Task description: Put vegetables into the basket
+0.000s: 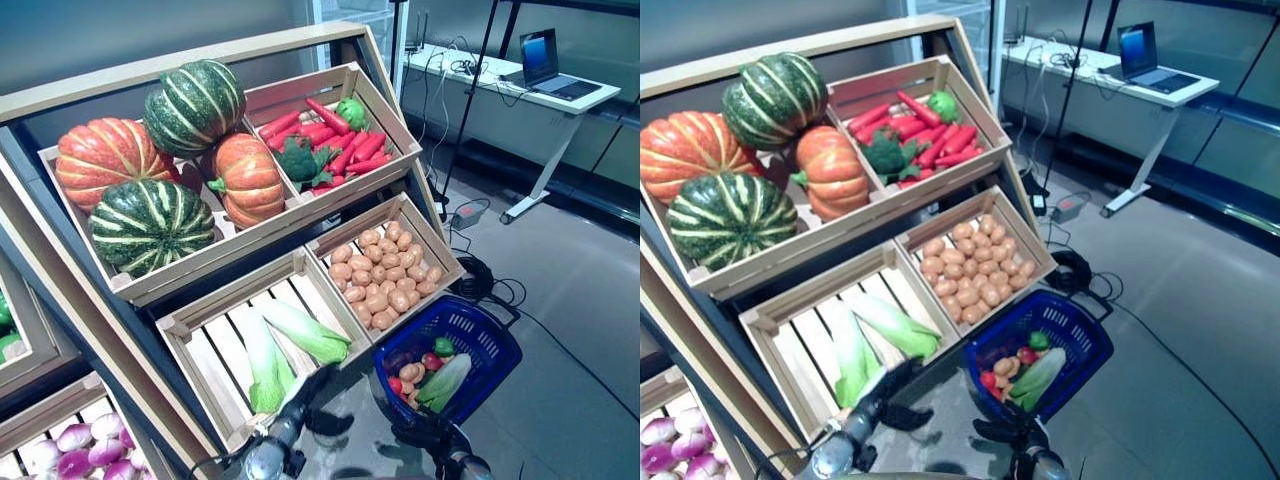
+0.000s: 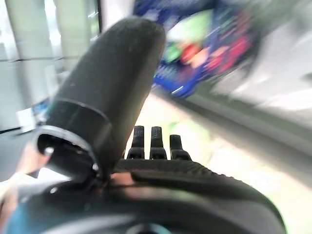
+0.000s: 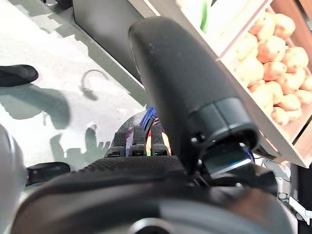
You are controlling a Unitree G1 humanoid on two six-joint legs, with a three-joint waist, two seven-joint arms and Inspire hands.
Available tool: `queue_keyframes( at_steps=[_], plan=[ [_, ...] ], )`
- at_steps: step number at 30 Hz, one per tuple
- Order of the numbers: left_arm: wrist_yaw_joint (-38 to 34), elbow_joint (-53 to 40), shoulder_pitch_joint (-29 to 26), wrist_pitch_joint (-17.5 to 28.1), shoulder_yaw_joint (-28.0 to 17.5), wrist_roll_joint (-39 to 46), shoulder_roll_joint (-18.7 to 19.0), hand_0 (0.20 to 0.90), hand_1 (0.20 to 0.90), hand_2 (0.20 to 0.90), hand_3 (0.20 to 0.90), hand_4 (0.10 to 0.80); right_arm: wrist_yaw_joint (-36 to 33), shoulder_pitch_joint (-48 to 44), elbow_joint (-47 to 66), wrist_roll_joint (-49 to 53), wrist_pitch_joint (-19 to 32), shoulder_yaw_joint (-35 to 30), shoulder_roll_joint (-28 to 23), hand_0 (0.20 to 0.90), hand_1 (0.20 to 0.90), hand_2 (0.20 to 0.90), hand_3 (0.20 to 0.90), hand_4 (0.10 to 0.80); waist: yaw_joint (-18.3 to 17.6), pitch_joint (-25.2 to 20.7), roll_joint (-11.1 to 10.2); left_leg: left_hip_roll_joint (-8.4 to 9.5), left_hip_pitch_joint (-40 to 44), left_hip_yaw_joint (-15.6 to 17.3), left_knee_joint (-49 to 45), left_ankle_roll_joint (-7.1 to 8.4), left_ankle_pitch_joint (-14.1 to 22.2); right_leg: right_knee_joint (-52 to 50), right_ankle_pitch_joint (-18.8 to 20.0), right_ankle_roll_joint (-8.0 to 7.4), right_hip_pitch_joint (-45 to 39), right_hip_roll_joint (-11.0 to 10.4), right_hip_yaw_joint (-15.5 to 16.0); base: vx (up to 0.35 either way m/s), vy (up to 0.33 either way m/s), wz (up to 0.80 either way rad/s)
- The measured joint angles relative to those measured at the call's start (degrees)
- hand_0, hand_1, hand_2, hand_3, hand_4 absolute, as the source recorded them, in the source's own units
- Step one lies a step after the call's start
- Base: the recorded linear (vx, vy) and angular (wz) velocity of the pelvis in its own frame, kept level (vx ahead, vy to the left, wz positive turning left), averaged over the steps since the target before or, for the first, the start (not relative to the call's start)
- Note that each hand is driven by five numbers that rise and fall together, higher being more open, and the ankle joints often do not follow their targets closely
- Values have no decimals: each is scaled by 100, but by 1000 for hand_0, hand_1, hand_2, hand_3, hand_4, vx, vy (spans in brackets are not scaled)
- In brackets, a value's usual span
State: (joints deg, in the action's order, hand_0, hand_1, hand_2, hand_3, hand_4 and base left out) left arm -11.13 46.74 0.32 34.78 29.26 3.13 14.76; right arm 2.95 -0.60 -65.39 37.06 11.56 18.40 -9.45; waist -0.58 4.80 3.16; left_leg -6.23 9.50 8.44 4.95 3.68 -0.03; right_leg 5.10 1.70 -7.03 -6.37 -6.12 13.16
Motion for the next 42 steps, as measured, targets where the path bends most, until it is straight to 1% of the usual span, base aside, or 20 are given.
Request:
queue_keyframes(
  at_steps=[1,6,10,11,12,13,14,15,16,17,18,20,22,25,28,30,33,35,38,42],
  plan=[
    [-205,-104,-54,121,-160,16,-23,900,900,900,900,800,-20,6,37,0,1,-2,-34,900,900,900,900,800,-3,40,32,0,4,-2,2,0,-1,0,1,-2,2,1,2,64,7,1],
    [-816,-364,-80,89,-735,231,-41,900,900,900,900,800,-116,63,300,6,8,-11,-126,900,900,900,900,800,4,240,107,-9,-30,-22,11,4,-3,2,-2,0,32,9,16,35,32,2],
    [-1608,-466,-293,-190,-873,271,-26,900,900,900,900,800,-243,8,715,9,18,8,-172,900,900,900,900,800,3,450,133,23,-355,-33,-22,-14,-75,-14,80,12,380,-16,10,-209,92,0],
    [-1916,-467,-518,-261,-876,339,-28,900,900,900,900,800,-253,-172,778,66,24,39,-201,900,900,900,900,800,12,582,134,37,-606,-34,-125,-27,-84,-124,92,19,622,-43,-12,-340,68,-2],
    [-2267,-465,-896,-375,-898,349,-27,900,900,900,900,800,-268,-480,793,189,30,38,-225,900,900,900,900,800,10,838,120,56,-884,-36,-276,-42,-104,-256,134,35,890,-61,-38,-353,60,-3],
    [-2411,-458,-1102,-431,-903,355,-32,900,900,900,900,800,-297,-636,792,215,31,47,-235,900,900,900,900,800,0,987,111,73,-1002,-40,-350,-55,-115,-323,143,44,1005,-71,-41,-324,44,-3],
    [-2790,-433,-1625,-543,-944,385,-55,900,900,900,900,800,-341,-1029,789,358,34,83,-251,900,900,900,900,800,-5,1263,46,103,-1408,-55,-666,-57,-113,-687,127,72,1439,-132,-54,-231,23,-1],
    [-2942,-366,-1911,-580,-944,384,-48,900,900,900,900,800,-351,-1187,780,411,36,84,-247,900,900,900,900,800,-2,1430,11,108,-1513,-68,-769,-58,-112,-812,100,105,1551,-161,-77,-204,19,-6],
    [-3224,-243,-2411,-650,-956,375,-32,900,900,900,900,800,-396,-1532,783,442,36,88,-242,900,900,900,900,800,-24,1722,-82,106,-1717,-60,-967,-71,-99,-1095,70,135,1810,-182,-150,-150,9,-7],
    [-3350,-165,-2650,-664,-956,374,-7,900,900,900,900,800,-409,-1687,808,443,43,94,-240,900,900,900,900,800,-19,1853,-127,108,-1832,-58,-1099,-76,-65,-1264,9,145,1954,-214,-174,-118,19,-10],
    [-3516,-94,-3025,-715,-985,379,55,900,900,900,900,800,-417,-1910,853,465,77,104,-244,900,900,900,900,800,-63,2055,-233,114,-2047,-29,-1331,-84,-24,-1574,-64,177,2218,-243,-209,-96,22,-5],
    [-3697,-53,-3390,-769,-1024,428,239,900,900,900,900,800,-417,-2096,930,624,81,122,-242,900,900,900,900,800,-101,2254,-392,106,-2405,-30,-1824,-77,145,-2159,-293,232,2631,-313,-306,-112,41,-5],
    [-3874,-53,-3603,-810,-1183,461,389,900,900,900,900,800,-419,-2137,976,630,88,126,-318,900,900,900,900,800,-165,2308,-456,37,-2963,-53,-2613,-78,465,-2877,-566,298,3148,-373,-384,-101,58,-4],
    [-3997,-49,-3812,-851,-1458,720,530,900,900,900,900,800,-421,-2067,980,677,87,122,-446,900,900,900,900,800,-182,2381,-496,-33,-3542,-98,-3451,-77,796,-3655,-851,363,3745,-389,-527,-59,54,-6],
    [-4188,-49,-4040,-972,-1577,845,670,900,900,900,900,800,-430,-1975,997,678,82,208,-564,900,900,900,900,800,-187,2457,-536,-97,-4020,-212,-4064,-36,992,-4227,-1057,402,4192,-394,-552,-67,61,3],
    [-4304,-44,-4244,-1093,-1658,961,872,900,900,900,900,800,-466,-2009,1040,679,81,256,-638,900,900,900,900,800,-188,2517,-580,-167,-4399,-259,-4491,-26,1114,-4608,-1151,444,4586,-387,-618,-25,47,-8],
    [-4444,182,-4472,-1305,-1721,1212,954,900,900,900,900,800,-549,-2002,1057,848,78,262,-651,900,900,900,900,800,-256,2518,-583,-194,-4696,-355,-4815,14,1191,-4896,-1216,485,4850,-371,-621,67,62,0],
    [-4569,254,-4492,-1356,-1818,1371,970,900,900,900,900,800,-550,-1987,1089,850,79,268,-668,900,900,900,900,800,-315,2518,-584,-200,-4724,-373,-4857,34,1206,-4933,-1221,490,4884,-357,-627,-2,50,-4],
    [-4843,352,-4690,-1571,-1867,1643,1072,900,900,900,900,800,-551,-1956,1166,850,79,273,-715,900,900,900,900,800,-393,2519,-585,-212,-4803,-407,-4909,34,1206,-4960,-1218,489,4960,-312,-636,8,52,-5],
    [-4928,447,-5025,-1707,-1894,1973,1165,900,900,900,900,800,-558,-1897,1178,848,82,291,-797,900,900,900,900,800,-435,2519,-588,-214,-4930,-450,-4981,34,1206,-5069,-1244,531,5099,-285,-652,4,10,0]
  ],
)
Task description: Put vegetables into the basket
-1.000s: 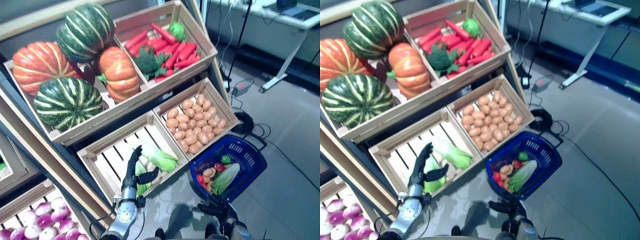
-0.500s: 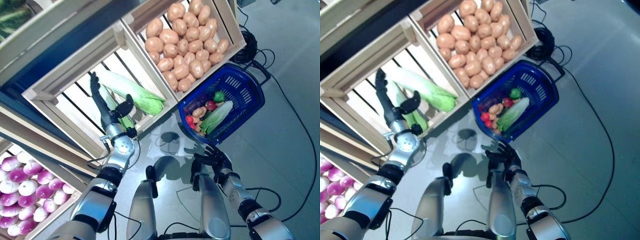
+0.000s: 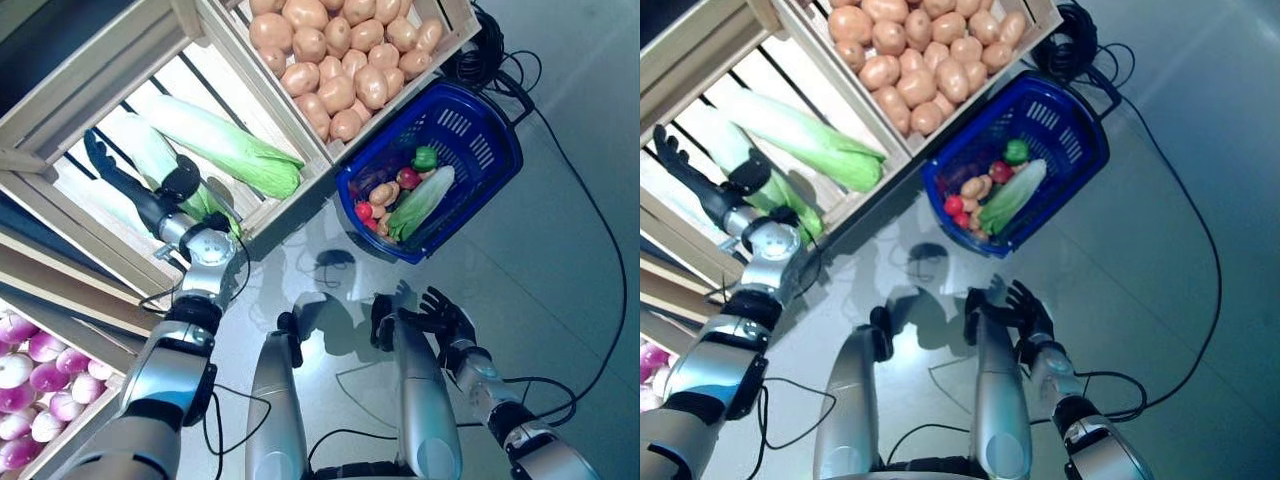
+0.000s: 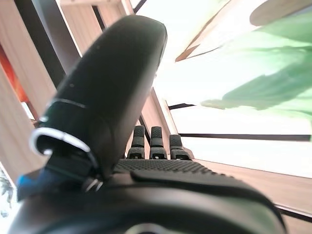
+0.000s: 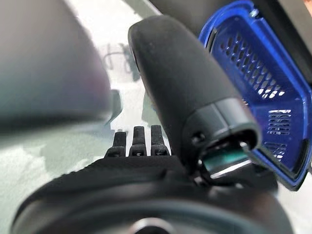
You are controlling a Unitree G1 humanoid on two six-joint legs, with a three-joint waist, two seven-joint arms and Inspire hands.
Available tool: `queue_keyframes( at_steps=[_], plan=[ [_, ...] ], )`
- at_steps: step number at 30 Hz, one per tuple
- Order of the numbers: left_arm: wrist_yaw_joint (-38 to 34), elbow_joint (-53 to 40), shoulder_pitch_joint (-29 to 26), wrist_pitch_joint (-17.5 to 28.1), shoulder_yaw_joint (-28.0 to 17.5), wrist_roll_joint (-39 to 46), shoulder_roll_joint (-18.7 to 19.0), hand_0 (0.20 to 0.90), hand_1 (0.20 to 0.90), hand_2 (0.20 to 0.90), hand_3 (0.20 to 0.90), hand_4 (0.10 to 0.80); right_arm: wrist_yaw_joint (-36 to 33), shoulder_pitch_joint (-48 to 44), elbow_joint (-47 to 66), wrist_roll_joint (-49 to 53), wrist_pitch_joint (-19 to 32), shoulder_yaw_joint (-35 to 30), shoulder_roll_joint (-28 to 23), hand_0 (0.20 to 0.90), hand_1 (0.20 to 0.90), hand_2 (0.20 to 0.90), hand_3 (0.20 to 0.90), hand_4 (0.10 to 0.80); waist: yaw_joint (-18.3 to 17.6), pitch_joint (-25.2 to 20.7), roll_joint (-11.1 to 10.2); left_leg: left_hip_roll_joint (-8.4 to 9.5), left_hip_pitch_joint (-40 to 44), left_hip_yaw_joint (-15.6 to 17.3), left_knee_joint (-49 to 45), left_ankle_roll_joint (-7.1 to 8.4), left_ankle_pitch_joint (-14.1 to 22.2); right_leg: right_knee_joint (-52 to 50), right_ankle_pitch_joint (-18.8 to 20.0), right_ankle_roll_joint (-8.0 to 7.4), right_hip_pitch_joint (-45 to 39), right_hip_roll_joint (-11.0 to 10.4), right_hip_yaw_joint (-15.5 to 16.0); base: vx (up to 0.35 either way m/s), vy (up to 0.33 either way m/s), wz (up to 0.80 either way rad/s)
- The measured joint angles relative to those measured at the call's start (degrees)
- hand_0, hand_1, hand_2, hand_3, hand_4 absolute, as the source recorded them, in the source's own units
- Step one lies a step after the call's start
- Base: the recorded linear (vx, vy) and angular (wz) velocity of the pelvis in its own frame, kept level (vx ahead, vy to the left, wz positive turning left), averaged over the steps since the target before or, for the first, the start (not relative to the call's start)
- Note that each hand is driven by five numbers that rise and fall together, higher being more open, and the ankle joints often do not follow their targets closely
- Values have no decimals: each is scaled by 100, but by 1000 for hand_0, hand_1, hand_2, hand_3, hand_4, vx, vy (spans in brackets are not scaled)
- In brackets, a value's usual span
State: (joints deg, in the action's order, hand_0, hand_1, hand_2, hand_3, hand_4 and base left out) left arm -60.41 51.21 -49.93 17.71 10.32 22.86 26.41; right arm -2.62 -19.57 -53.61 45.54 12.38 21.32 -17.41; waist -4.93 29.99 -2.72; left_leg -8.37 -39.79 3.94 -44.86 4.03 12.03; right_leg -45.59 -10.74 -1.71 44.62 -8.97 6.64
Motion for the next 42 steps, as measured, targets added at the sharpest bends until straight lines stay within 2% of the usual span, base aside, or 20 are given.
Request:
queue_keyframes(
  at_steps=[5,10,15,20,25,30,34,42],
  plan=[
    [9,473,-686,-416,59,459,190,900,900,900,900,800,-45,8,129,-2,12,7,-20,900,900,900,900,800,-59,6,-39,-81,-339,-44,-253,79,89,-254,-59,69,356,68,0,-10,27,-3],
    [120,752,-1046,-781,187,858,362,900,900,900,900,800,-45,2,295,-2,24,21,-90,900,900,900,900,800,-111,8,-117,-167,-659,-61,-397,101,109,-424,-105,132,699,129,18,-26,14,-3],
    [357,1241,-1226,-806,279,1425,777,900,900,900,900,800,-45,7,315,216,52,20,-142,900,900,900,900,800,-213,6,-133,-235,-783,-88,-463,112,119,-486,-118,158,836,209,21,-32,12,-5],
    [654,1745,-1519,-893,271,2045,870,900,900,900,900,800,-59,-91,313,213,64,27,-167,900,900,900,900,800,-211,3,-140,-240,-822,-125,-461,113,119,-484,-133,185,878,240,22,-8,-1,-1],
    [888,2042,-1526,-1099,264,2267,878,900,900,900,900,800,-112,-267,321,211,105,198,-165,900,900,900,900,800,-212,1,-167,-248,-825,-144,-448,150,143,-469,-135,186,876,254,30,-7,0,0],
    [1148,2380,-1528,-1505,270,2640,878,900,900,900,900,800,-117,-311,387,212,106,212,-151,900,900,900,900,800,-210,0,-199,-248,-799,-121,-450,171,159,-470,-144,197,848,250,23,-13,-6,0],
    [1221,2439,-1521,-1638,279,2646,861,900,900,900,900,800,-121,-318,382,211,108,218,-104,900,900,900,900,800,-221,-5,-289,-255,-677,-119,-431,170,160,-453,-150,201,731,254,26,-17,-14,-1],
    [1325,2575,-1516,-1694,287,2693,889,900,900,900,900,800,-262,-374,365,212,110,220,-101,900,900,900,900,800,-216,-7,-302,-254,-646,-137,-360,170,159,-372,-146,205,723,292,23,-24,-2,-3]
  ],
)
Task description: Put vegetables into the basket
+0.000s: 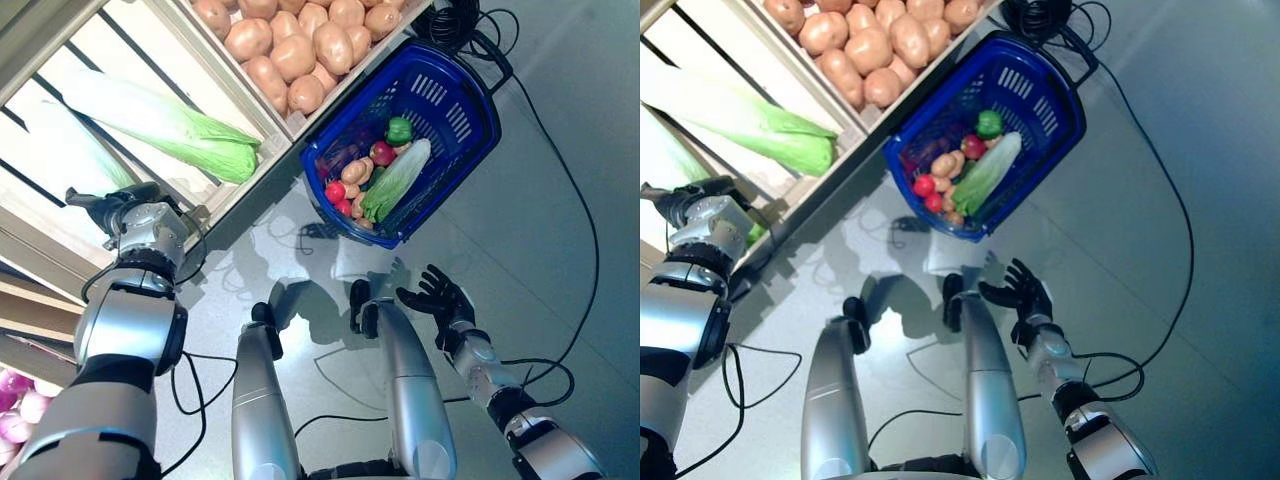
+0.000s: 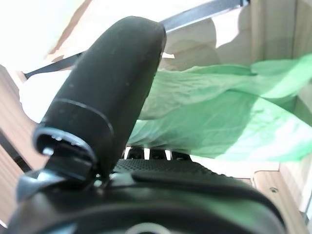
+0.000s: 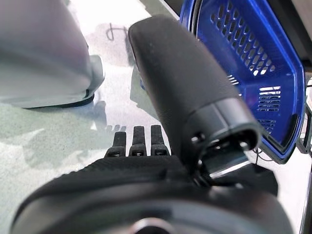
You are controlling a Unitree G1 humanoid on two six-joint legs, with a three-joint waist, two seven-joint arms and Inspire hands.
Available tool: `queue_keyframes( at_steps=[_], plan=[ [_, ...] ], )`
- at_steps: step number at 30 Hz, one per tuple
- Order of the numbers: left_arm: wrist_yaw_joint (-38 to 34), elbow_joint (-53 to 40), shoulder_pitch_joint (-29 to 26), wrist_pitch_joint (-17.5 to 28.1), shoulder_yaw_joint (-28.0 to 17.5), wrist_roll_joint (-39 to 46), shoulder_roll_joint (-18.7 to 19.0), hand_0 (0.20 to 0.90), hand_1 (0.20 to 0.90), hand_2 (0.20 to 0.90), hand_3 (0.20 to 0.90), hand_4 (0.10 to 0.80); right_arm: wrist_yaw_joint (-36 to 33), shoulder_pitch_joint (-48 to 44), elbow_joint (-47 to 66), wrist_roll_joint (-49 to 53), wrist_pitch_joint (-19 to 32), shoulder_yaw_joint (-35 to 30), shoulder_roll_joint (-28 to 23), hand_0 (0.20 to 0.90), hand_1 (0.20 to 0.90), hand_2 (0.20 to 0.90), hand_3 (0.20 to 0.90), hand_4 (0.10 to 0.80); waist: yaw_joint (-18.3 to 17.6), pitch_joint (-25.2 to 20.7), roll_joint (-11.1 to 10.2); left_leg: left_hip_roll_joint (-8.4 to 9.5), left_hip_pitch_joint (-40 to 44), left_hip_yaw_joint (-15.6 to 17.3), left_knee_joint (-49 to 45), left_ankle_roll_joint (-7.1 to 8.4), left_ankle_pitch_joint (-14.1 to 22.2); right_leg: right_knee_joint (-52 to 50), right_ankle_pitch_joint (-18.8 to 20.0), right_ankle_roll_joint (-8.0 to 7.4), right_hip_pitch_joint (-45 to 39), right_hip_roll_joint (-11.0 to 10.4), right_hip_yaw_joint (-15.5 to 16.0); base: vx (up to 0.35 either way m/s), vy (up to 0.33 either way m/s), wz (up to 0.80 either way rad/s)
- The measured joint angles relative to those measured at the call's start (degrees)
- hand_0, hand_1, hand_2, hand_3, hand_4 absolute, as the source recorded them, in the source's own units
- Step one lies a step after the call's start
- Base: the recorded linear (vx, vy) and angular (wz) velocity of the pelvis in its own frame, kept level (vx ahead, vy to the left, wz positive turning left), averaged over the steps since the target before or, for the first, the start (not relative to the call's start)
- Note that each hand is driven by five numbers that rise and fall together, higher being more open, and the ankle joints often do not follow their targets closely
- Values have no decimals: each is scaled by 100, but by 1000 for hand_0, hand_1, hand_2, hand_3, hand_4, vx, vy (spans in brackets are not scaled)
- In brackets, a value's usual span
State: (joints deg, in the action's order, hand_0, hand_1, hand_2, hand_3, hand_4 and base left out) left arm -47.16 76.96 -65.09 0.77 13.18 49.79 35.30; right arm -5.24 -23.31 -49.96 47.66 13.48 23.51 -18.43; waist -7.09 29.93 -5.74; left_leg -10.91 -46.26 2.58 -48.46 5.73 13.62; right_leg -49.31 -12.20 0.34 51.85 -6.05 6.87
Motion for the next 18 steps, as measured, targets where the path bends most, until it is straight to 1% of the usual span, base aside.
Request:
queue_keyframes(
  at_steps=[2,3,4,5,6,9,10,18],
  plan=[
    [-1,12,0,1,-4,67,30,900,900,900,900,800,-21,-3,8,0,0,2,1,900,900,900,900,800,4,0,0,-2,16,6,26,0,0,-1,0,-1,0,5,-2,0,0,0],
    [-1,21,2,14,-5,88,38,754,754,754,754,703,-32,-6,15,0,0,1,1,900,900,900,900,800,7,0,0,-3,19,2,37,0,0,-3,1,-3,1,10,0,0,0,0],
    [-1,22,2,46,-6,174,53,641,641,641,641,627,-44,-12,17,0,0,-1,0,900,900,900,900,800,6,0,0,-6,24,-1,52,0,0,-4,-4,5,2,15,4,-32,2,1],
    [-1,22,2,50,-7,237,82,380,380,380,380,453,-46,-14,26,0,0,-2,0,900,900,900,900,800,3,0,0,-11,24,-4,56,0,0,-12,-12,19,6,17,11,-35,-7,0],
    [-1,26,2,59,-7,284,118,300,300,300,300,400,-48,-16,34,0,0,-2,-1,900,900,900,900,800,6,1,0,-15,22,-11,65,0,0,-13,-16,26,12,25,14,0,0,0],
    [2,64,55,107,-55,445,269,300,300,300,300,400,-84,-10,93,1,10,-3,-15,900,900,900,900,800,6,1,-1,-13,-39,-53,64,0,0,-13,-20,32,59,38,36,-39,-14,1],
    [47,35,105,147,-140,527,319,300,300,300,300,400,-105,-10,90,3,24,-11,-21,900,900,900,900,800,27,2,-2,-13,-81,-60,63,2,-2,-13,-18,32,95,38,43,-34,-15,3],
    [109,-3,187,212,-135,534,317,300,300,300,300,400,-107,-120,141,57,70,-9,-20,900,900,900,900,800,47,2,-3,-6,-99,-61,61,5,-2,-12,-23,36,97,17,54,-13,-4,2]
  ],
)
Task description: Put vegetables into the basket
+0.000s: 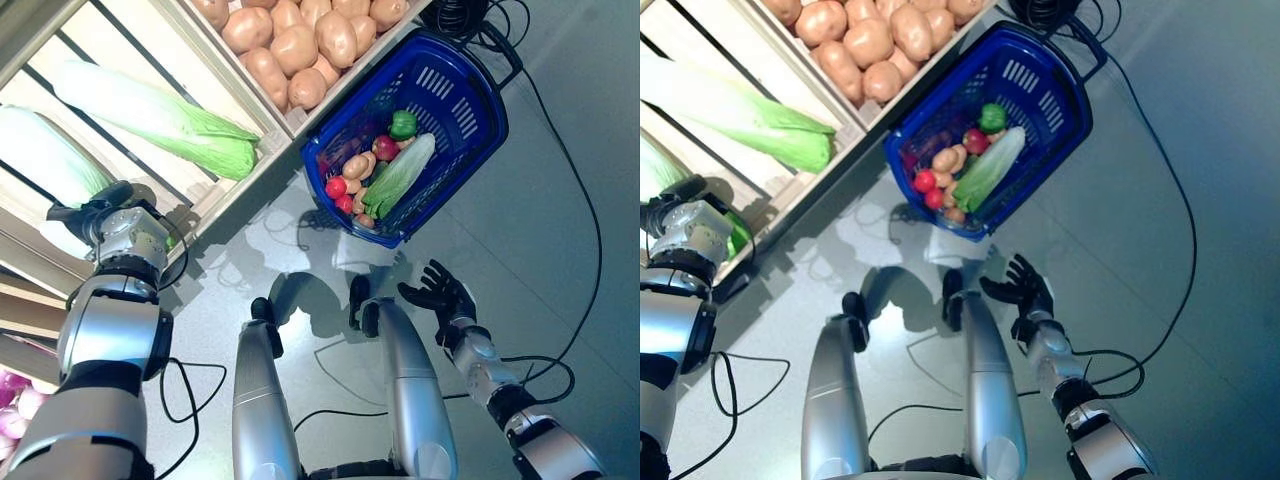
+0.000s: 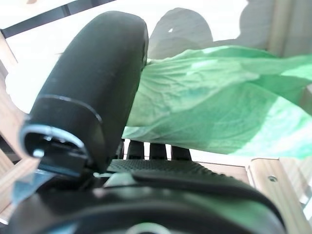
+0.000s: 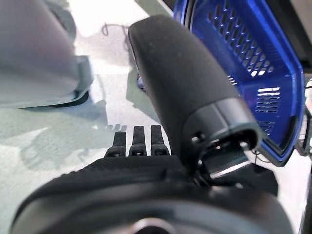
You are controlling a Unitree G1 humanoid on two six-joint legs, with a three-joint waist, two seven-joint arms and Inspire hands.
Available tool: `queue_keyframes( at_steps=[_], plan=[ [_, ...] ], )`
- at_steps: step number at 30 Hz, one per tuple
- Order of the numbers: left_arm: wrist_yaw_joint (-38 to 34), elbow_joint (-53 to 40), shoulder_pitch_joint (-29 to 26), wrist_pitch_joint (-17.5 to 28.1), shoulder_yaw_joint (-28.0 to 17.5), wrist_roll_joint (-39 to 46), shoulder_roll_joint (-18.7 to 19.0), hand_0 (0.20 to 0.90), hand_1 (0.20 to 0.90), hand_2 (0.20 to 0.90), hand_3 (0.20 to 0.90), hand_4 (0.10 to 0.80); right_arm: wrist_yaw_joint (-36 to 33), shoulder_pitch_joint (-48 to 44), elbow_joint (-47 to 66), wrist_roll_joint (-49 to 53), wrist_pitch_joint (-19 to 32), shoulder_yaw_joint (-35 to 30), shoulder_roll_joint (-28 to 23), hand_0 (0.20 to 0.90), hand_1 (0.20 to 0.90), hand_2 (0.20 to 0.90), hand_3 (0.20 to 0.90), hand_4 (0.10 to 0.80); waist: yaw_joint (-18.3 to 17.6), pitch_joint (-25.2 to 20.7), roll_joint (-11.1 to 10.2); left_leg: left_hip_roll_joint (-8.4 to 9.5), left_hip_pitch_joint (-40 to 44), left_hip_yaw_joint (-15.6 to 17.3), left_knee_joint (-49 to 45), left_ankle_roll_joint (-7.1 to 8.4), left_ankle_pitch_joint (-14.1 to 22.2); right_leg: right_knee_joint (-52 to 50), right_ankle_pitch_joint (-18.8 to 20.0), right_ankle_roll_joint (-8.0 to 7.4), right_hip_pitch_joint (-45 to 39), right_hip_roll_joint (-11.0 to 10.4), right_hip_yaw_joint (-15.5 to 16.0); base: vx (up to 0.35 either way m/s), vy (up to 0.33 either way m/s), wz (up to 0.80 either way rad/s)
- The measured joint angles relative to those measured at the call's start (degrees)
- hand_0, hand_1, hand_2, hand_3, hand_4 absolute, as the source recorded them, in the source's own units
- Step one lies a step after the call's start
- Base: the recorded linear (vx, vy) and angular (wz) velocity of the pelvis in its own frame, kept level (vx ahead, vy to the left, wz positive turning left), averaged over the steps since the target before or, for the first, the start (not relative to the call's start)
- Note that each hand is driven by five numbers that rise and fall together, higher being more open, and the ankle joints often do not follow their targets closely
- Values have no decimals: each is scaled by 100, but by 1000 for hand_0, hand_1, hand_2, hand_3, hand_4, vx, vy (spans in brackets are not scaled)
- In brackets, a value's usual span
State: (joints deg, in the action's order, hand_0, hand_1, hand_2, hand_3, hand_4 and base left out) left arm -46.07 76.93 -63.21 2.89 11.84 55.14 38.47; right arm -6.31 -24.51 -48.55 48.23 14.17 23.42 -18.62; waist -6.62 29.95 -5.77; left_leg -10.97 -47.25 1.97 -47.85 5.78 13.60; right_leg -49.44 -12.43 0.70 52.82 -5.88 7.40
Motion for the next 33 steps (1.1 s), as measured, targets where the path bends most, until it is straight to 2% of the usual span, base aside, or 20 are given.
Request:
queue_keyframes(
  at_steps=[3,10,16,20,21,28,30,31,33],
  plan=[
    [66,2,9,-2,-5,119,12,300,300,300,300,400,0,-12,0,10,4,0,0,900,900,900,900,800,-1,0,0,0,34,-3,14,3,-2,0,-4,7,-34,-2,8,0,0,0],
    [477,-6,195,-24,-323,369,-85,300,300,300,300,400,1,35,-3,180,4,0,6,900,900,900,900,800,-13,2,-6,4,467,3,200,48,-26,154,-15,16,-478,-27,64,-1,2,0],
    [601,-284,816,6,-592,277,-367,300,300,300,300,400,3,270,25,182,10,-23,19,900,900,900,900,800,-6,2,-3,10,1480,157,709,115,-70,489,-52,-27,-1401,-48,62,48,-6,-2],
    [524,-1234,1554,119,-666,-147,-662,300,300,300,300,400,5,608,268,180,22,-58,51,900,900,900,900,800,47,-5,13,33,2252,238,1146,156,-99,743,-153,-47,-2083,-61,79,101,-27,0],
    [490,-1722,1906,268,-698,-224,-786,300,300,300,300,400,5,755,385,180,48,-112,82,900,900,900,900,800,83,-7,33,35,2495,294,1329,171,-145,851,-164,-56,-2280,-62,80,115,-46,-3],
    [-89,-3175,3230,835,-769,-1255,-1741,300,300,300,300,400,-164,1305,1019,176,125,-306,181,900,900,900,900,800,271,-138,395,119,3611,304,2279,232,-405,1376,-178,-72,-3274,-124,282,133,-50,8],
    [-152,-3456,3729,960,-751,-1559,-2075,300,300,300,300,400,-285,1554,1300,176,153,-484,243,900,900,900,900,800,329,-310,553,126,4076,305,2736,223,-522,1679,-171,-102,-3709,-110,372,210,-47,16],
    [-230,-3543,4039,1010,-711,-1806,-2259,300,300,300,300,400,-320,1688,1407,176,206,-533,258,900,900,900,900,800,360,-565,669,140,4239,307,2983,205,-595,1851,-151,-138,-3851,-105,411,166,-33,12],
    [-307,-3642,4307,1052,-639,-2057,-2437,300,300,300,300,400,-348,1828,1503,176,235,-607,259,900,900,900,900,800,451,-801,785,169,4476,310,3250,193,-659,2038,-128,-178,-4067,-105,435,197,-35,7]
  ],
)
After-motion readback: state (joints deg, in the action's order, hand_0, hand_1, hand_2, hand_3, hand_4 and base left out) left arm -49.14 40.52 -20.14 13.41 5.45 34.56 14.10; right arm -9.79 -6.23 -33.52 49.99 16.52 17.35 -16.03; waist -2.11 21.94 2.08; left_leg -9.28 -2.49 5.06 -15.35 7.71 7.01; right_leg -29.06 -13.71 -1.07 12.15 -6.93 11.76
